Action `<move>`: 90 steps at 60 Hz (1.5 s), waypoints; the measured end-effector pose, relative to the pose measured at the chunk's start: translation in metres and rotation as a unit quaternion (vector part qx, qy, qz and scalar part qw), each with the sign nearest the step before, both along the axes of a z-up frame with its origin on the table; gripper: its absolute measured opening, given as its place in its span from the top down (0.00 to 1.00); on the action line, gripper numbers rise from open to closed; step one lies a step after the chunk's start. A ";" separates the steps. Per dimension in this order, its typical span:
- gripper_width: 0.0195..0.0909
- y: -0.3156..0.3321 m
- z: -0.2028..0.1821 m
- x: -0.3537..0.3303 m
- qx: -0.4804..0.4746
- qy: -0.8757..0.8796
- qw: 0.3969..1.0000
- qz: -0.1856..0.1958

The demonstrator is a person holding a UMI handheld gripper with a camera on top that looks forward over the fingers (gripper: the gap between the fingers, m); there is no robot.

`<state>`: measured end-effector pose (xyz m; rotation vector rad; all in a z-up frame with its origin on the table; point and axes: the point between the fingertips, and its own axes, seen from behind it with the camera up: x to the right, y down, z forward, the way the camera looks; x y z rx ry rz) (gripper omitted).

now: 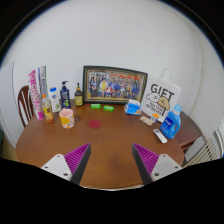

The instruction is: Pour water

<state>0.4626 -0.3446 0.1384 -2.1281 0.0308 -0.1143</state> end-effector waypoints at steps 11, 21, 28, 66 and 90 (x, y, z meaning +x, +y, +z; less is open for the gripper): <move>0.07 0.018 -0.007 -0.065 -0.006 0.011 0.999 0.042; 0.07 0.051 -0.014 -0.171 -0.003 0.025 0.995 0.099; 0.06 0.090 -0.016 -0.259 0.018 0.039 0.989 0.142; 0.21 0.349 -0.107 -0.439 0.085 0.081 0.989 0.089; 0.85 0.348 -0.090 -0.444 0.093 0.164 0.976 0.105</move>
